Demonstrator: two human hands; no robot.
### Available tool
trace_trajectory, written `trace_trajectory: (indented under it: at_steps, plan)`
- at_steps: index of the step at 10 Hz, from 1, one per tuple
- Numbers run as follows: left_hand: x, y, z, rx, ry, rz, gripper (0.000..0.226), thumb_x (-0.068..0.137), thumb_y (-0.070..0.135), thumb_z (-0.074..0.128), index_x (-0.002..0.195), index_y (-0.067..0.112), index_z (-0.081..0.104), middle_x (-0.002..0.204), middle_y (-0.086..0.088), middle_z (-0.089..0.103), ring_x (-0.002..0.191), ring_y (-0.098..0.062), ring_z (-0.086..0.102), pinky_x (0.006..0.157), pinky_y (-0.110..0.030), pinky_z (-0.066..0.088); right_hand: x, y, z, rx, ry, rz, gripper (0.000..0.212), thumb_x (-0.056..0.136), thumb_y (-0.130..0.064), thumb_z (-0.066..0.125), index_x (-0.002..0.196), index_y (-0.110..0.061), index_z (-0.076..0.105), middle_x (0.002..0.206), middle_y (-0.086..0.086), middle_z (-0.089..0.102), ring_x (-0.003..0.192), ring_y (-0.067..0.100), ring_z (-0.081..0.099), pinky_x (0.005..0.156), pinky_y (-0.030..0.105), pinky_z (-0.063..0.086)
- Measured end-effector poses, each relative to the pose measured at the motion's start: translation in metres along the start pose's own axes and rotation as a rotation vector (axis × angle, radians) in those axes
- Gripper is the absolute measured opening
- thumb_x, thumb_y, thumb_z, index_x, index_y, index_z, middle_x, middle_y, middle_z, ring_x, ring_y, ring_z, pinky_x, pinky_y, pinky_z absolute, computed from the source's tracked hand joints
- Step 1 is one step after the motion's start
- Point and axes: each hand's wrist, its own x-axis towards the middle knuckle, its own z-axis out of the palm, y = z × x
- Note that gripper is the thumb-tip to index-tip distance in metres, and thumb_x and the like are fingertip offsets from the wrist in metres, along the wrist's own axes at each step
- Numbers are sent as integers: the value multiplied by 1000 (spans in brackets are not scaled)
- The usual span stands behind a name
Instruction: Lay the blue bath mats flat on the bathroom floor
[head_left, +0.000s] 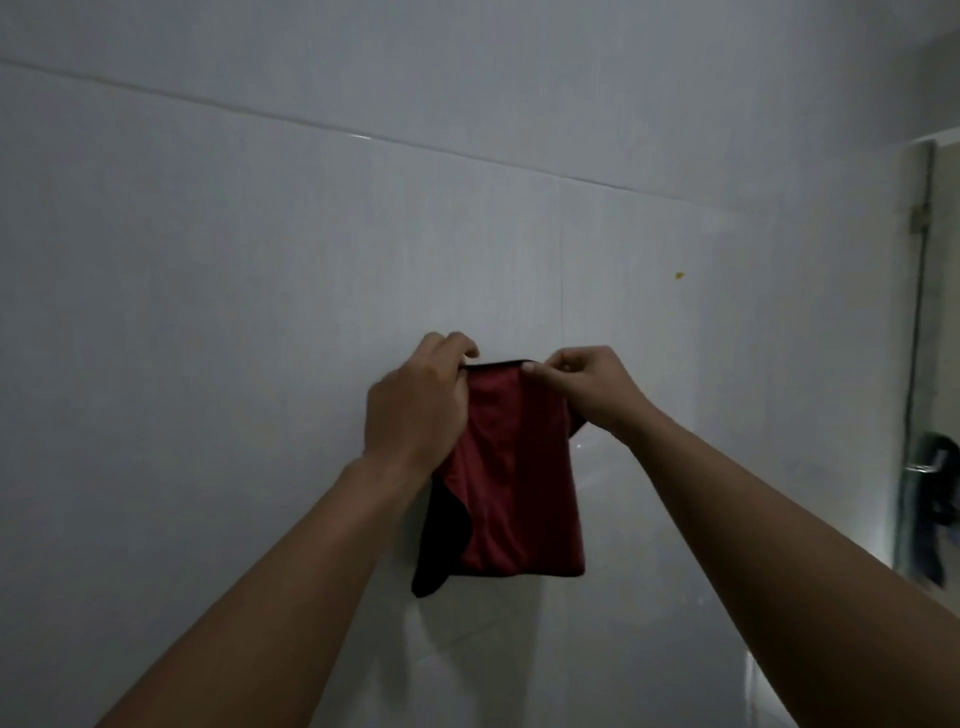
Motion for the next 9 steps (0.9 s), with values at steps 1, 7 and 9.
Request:
trace_trajectory:
  at_steps: [1,7,9]
  plan:
    - [15,-22,-21,228,59,121,23,92,13,65,110,25,71,101,3,65,63,-27,63,57,-36,54,20,-16,23,5,-22,-56,41,81,-40,82,72,-2,72,61,9,66,56,19,63,57,34,54]
    - [-27,-52,-7,503,-71,193,18,96,31,60,108,30,74,107,3,63,99,-26,56,108,-50,35,18,16,77,-130,-11,-83,46,83,-53,74,57,-15,67,54,-3,64,51,6,58,54,27,48]
    - [-178,-22,15,201,-236,-88,42,94,50,47,126,36,71,162,13,33,134,-20,55,117,-36,33,-50,79,65,77,-99,17,11,94,-29,69,95,-21,76,81,-9,76,74,2,68,64,16,50]
